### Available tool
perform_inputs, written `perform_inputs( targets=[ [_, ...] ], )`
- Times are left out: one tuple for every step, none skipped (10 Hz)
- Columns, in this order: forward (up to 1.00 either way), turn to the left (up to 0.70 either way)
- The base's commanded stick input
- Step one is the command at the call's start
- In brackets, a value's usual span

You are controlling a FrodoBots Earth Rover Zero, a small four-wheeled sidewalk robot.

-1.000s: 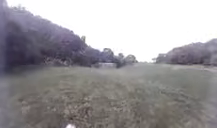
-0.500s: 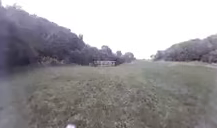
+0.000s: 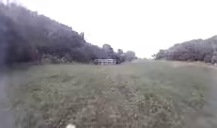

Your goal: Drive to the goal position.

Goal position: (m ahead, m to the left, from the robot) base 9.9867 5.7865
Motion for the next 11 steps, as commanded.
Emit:
perform_inputs(
  targets=[
    [0.7, -0.28],
    [0.7, -0.34],
    [0.7, -0.11],
    [0.7, 0.0],
    [0.7, 0.0],
    [0.7, 0.0],
    [0.7, 0.0],
    [0.7, 0.0],
    [0.7, 0.0],
    [0.7, 0.0],
    [0.7, 0.0]
  ],
)
